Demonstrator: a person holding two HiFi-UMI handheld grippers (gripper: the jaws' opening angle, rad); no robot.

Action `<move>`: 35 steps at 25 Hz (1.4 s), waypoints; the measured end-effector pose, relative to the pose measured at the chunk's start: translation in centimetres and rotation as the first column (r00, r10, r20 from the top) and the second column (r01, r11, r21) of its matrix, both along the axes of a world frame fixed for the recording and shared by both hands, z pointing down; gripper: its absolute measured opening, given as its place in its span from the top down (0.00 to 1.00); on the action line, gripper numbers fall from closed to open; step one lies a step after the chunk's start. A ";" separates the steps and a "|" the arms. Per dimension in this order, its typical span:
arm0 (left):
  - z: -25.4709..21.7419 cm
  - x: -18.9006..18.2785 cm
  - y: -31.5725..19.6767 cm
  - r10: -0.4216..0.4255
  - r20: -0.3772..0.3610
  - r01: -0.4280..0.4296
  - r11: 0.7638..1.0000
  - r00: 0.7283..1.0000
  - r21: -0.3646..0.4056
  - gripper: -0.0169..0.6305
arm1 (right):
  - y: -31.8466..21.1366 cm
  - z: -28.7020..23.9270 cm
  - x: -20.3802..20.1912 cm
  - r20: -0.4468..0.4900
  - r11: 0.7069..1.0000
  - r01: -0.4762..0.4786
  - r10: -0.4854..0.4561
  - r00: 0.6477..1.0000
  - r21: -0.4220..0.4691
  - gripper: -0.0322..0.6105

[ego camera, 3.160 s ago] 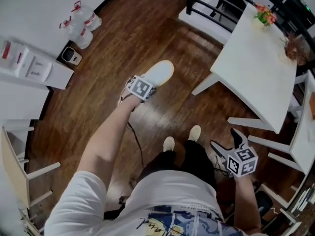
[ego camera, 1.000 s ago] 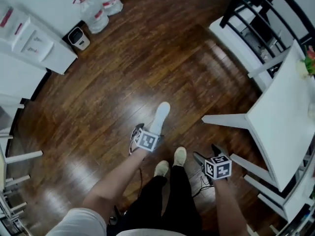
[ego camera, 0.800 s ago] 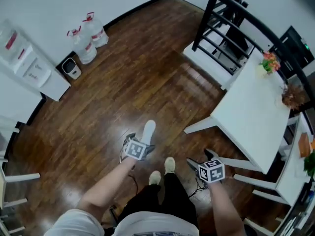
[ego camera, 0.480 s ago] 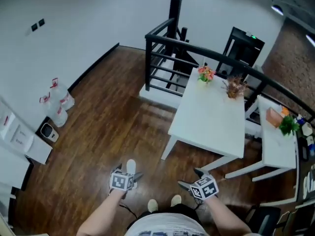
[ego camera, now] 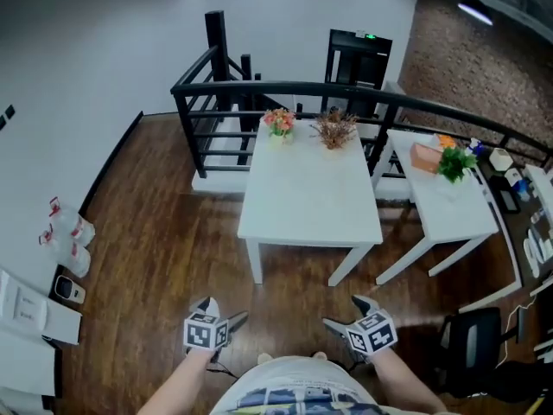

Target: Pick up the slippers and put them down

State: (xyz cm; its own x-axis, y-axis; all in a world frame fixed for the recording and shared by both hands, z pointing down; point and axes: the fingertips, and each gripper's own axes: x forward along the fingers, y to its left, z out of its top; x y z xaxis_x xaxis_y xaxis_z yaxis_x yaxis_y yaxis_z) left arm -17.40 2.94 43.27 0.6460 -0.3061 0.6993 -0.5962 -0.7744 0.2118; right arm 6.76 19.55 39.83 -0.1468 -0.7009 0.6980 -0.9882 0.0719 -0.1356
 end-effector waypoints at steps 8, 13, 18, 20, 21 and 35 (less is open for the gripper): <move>-2.5 8.9 4.5 0.067 -0.009 -0.067 0.998 0.998 0.000 0.19 | 5.6 -1.6 7.6 0.000 0.996 -0.085 0.085 0.996 0.020 0.28; -2.9 10.9 6.7 0.064 -0.005 -0.064 0.998 0.998 -0.002 0.19 | 6.7 -2.3 9.5 0.010 0.996 -0.077 0.076 0.997 0.051 0.28; -3.0 11.5 7.5 0.040 0.007 -0.040 0.999 0.999 0.005 0.19 | 6.9 -1.9 10.5 0.001 0.997 -0.049 0.049 0.999 0.052 0.28; -3.1 11.4 7.7 0.021 0.005 -0.021 1.000 1.000 0.002 0.19 | 6.9 -1.9 10.7 0.000 0.998 -0.036 0.036 0.999 0.051 0.28; -3.0 11.4 7.8 0.015 0.006 -0.015 1.000 1.000 0.001 0.19 | 6.9 -2.0 10.9 -0.001 0.998 -0.032 0.032 0.999 0.052 0.28; -3.1 11.0 7.5 -0.011 0.030 0.011 1.000 0.999 0.019 0.19 | 6.3 -1.6 11.3 0.007 0.998 -0.006 0.006 1.000 0.064 0.29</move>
